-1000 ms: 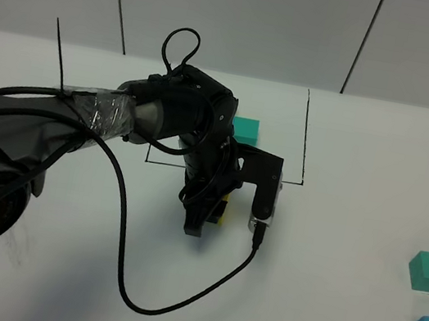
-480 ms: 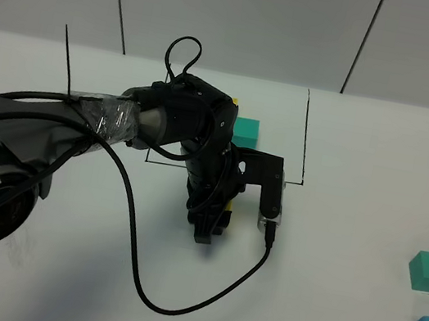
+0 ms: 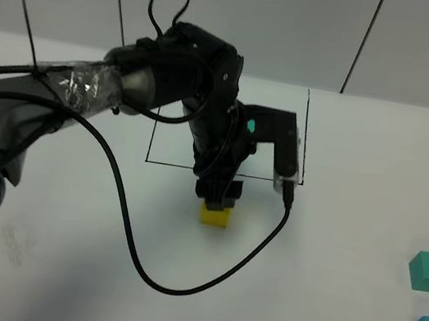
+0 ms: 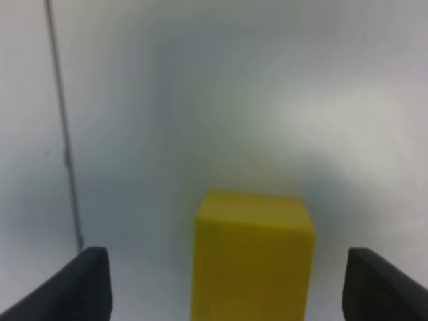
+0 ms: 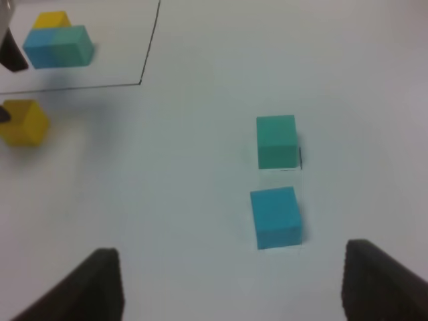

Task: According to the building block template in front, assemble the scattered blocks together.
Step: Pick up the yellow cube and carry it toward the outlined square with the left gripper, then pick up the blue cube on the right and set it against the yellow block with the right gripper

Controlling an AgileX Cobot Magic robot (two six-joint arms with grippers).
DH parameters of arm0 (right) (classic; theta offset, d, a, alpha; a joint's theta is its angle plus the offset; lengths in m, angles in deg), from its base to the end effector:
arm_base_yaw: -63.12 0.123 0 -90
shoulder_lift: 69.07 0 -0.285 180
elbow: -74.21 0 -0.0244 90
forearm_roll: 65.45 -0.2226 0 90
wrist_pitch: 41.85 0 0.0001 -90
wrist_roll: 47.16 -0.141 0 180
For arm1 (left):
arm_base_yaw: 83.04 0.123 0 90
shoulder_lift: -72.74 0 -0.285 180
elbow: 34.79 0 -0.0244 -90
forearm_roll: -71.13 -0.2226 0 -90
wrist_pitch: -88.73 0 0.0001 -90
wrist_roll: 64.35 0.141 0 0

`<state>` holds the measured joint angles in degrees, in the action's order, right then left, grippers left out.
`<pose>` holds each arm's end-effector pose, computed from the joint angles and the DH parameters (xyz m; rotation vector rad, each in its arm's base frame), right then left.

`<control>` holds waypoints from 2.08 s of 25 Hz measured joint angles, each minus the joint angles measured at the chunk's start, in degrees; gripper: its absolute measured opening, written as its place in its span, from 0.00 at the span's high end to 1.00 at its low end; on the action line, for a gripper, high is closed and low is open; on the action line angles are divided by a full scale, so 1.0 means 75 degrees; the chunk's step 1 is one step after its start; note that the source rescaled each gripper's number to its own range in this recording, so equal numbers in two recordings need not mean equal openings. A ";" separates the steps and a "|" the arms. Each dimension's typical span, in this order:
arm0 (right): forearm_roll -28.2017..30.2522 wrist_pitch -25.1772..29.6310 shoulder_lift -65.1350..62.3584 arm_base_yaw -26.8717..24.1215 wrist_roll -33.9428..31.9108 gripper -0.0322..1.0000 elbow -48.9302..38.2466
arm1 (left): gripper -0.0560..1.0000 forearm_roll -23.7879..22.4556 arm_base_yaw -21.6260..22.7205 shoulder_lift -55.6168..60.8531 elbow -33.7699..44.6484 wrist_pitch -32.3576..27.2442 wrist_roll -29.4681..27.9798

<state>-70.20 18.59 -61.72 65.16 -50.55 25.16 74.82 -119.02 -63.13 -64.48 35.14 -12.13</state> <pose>0.0144 0.0107 0.2396 0.0205 2.0400 0.1586 0.3792 -0.2843 0.1507 1.9082 2.0271 -0.0107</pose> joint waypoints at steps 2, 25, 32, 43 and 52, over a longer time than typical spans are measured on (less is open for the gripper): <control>0.0000 0.0000 0.0000 0.0000 0.0000 0.39 0.0000 | 0.30 -0.0009 0.0000 0.0327 -0.0344 -0.0377 -0.0418; 0.0000 0.0000 0.0000 0.0000 0.0000 0.39 0.0000 | 0.25 -0.2119 0.3635 0.6690 -0.0777 -0.1977 -0.4727; 0.0000 0.0000 0.0000 0.0000 0.0000 0.39 0.0000 | 0.25 -0.2260 0.4085 0.9334 0.0421 -0.1977 -0.4665; 0.0000 0.0000 0.0000 0.0000 0.0000 0.39 0.0000 | 0.25 -0.3308 0.4097 1.3685 0.4563 -0.1977 -0.6132; 0.0000 0.0000 0.0000 0.0000 0.0000 0.39 0.0000 | 0.25 -0.1998 0.4097 1.6295 0.7646 -0.1983 -0.7445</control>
<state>-70.20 18.59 -61.72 65.16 -50.55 25.16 59.84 -88.30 59.09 -7.14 20.26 -67.97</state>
